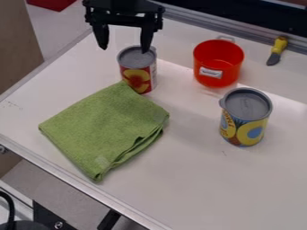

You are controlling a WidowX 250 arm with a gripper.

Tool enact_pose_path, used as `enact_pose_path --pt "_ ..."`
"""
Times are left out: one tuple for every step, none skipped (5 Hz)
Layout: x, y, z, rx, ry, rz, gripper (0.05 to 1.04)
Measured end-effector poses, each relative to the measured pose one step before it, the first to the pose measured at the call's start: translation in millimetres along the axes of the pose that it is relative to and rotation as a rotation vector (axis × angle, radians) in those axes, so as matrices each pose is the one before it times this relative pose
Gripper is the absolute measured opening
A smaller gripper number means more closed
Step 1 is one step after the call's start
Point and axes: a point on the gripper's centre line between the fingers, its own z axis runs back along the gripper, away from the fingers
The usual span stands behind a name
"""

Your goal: Move the green towel to the right side of the table

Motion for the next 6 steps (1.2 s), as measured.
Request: enact_pose_path --pt "-6.49 -0.63 -9.42 0.0053 0.0282 -0.0098 0.999" --pt "-20.83 9.41 -16.32 -0.0059 -0.0084 -0.0530 0.969" --pt "-15.13 9.24 -6.15 -0.0142 -0.0376 -0.0743 0.707" --pt "-15.15 4.27 -16.28 0.0030 -0.0101 -0.0288 0.410" --pt "-9.02 -1.06 -18.03 0.0070 -0.0195 -0.0393 0.181" --pt "-1.54 6.61 -15.38 -0.0171 0.0139 -0.0112 0.059"
